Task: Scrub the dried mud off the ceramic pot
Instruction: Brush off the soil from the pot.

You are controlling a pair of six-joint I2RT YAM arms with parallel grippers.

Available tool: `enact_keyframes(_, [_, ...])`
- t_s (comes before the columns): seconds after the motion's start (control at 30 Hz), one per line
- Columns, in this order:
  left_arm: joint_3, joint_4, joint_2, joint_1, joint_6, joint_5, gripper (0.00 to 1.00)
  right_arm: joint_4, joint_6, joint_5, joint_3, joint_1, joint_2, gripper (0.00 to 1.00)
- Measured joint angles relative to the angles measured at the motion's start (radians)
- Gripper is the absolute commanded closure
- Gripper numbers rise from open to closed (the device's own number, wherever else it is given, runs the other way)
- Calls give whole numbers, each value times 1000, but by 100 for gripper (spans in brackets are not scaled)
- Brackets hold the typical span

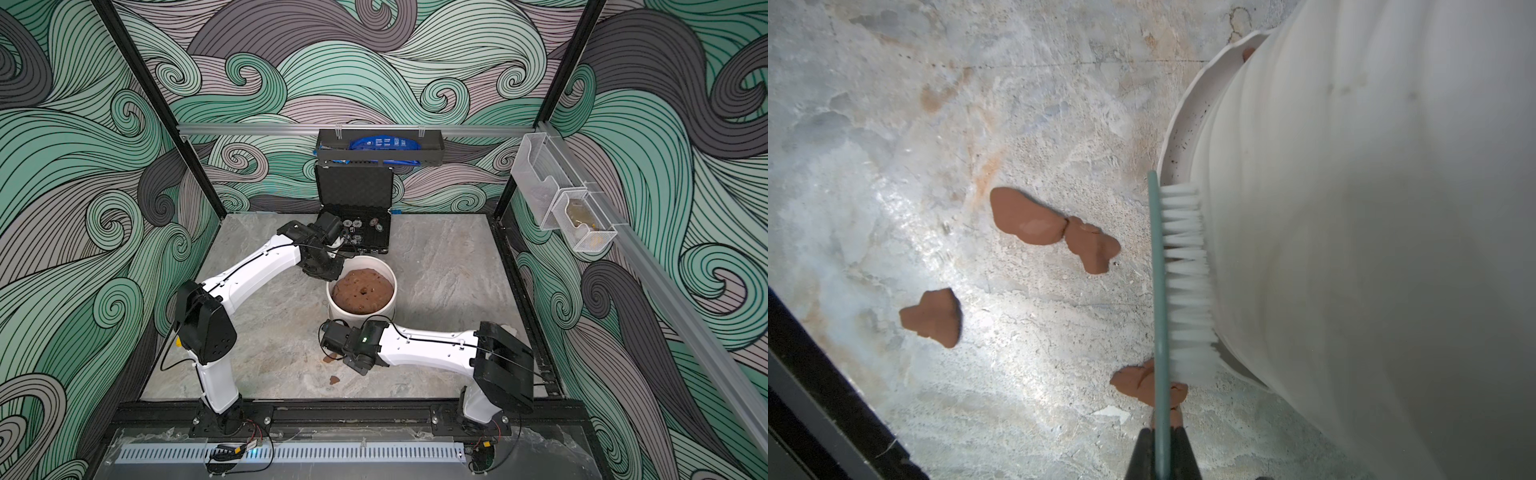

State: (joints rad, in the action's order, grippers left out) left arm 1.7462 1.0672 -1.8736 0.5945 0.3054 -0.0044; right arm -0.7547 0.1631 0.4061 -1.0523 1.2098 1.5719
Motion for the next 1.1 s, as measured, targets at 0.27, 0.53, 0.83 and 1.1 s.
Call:
enact_keyframes(0.27, [0,-1,0,2,-1,-6,87,-114,26,-24,-87,10,-5,100])
enact_keyframes(0.53, [0,-1,0,2,-6,-6,87,-227,153,-53,-148,72,12,100])
enact_keyframes(0.83, [2,0,0,2,-24,-6,87,-290,284,-68,-31,105,-31,100])
enact_keyframes(1.1, [2,0,0,2,-27,-5,87,-249,292,-55,-31,78,-30,100])
